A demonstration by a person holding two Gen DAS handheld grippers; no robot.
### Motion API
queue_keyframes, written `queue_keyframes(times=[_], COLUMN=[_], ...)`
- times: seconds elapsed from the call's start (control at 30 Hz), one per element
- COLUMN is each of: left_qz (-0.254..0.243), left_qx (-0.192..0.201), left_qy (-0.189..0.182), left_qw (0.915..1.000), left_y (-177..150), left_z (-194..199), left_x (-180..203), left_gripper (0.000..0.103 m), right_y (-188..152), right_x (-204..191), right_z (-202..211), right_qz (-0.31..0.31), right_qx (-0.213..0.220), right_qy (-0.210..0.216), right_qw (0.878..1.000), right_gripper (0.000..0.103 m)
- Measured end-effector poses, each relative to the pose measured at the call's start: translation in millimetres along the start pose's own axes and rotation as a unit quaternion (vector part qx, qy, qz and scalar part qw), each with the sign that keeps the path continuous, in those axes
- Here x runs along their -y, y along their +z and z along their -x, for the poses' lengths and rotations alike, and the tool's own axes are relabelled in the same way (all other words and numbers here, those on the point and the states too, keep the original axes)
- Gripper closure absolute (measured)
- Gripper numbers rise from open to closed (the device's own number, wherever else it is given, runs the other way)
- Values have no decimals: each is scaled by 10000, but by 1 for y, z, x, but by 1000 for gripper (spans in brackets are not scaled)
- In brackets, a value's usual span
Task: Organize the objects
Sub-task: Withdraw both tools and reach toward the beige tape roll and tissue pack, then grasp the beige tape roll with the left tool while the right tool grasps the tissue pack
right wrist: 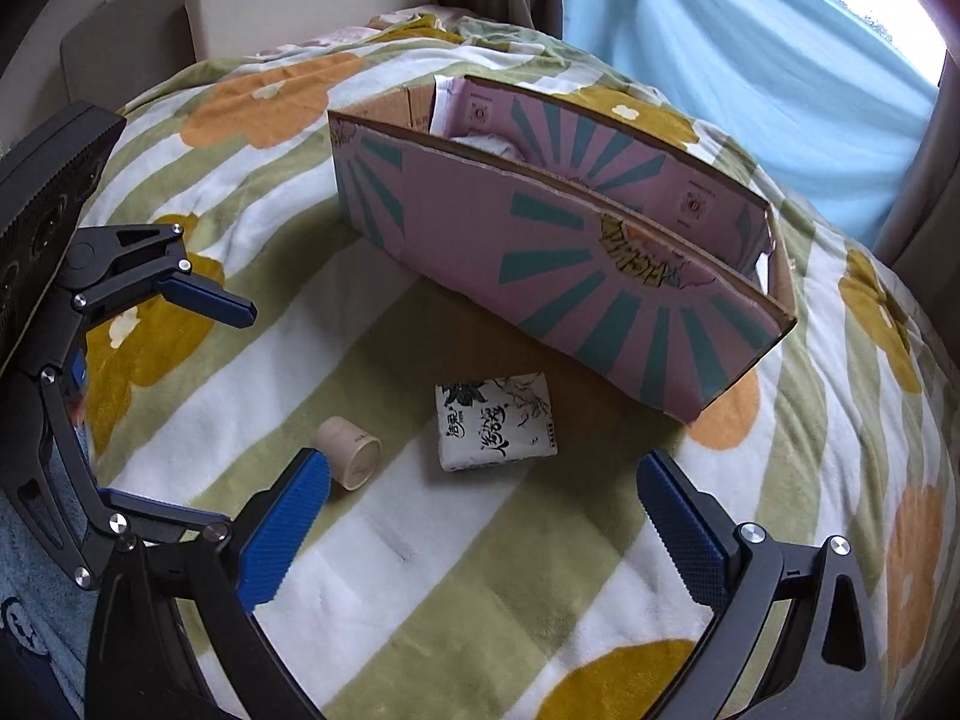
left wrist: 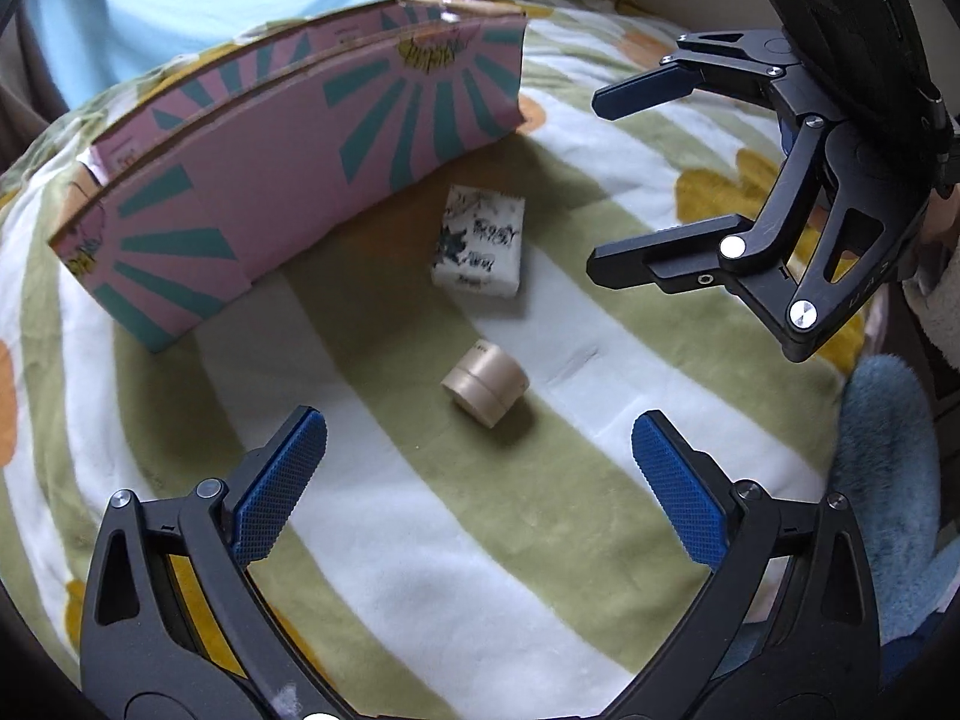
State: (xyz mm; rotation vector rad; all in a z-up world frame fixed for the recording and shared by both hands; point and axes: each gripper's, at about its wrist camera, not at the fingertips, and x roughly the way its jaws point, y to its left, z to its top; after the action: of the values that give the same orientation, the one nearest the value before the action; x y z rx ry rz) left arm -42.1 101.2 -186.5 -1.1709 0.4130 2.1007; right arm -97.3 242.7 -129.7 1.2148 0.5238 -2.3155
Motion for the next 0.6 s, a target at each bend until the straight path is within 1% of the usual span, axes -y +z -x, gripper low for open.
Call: queue_keyframes(times=[0.13, 0.2, 0.3, 0.43, 0.6], left_qz=[-25, -58, -150, -180, -180], left_qx=[-103, -104, -79, -56, -81], left_qy=[-17, -27, 75, 57, 10], left_qw=[9999, 9999, 9998, 9998, 9998], left_y=[-1, 0, 1, 1, 1], left_z=[-21, -30, -40, -50, -56], left_x=[-5, -7, -7, -9, -10], left_gripper=[2, 7, 14, 17, 28], right_y=[-10, -12, -11, -9, -6], right_x=[2, 4, 7, 11, 13], right_z=[-26, -35, -46, -56, -66], right_qz=[64, 65, 43, 30, 44], right_qx=[-199, -226, -225, -222, -222], right_qy=[-50, -66, -108, -121, -116], right_qw=[9998, 9997, 9997, 9997, 9997], right_gripper=[1, 1, 1, 1, 1])
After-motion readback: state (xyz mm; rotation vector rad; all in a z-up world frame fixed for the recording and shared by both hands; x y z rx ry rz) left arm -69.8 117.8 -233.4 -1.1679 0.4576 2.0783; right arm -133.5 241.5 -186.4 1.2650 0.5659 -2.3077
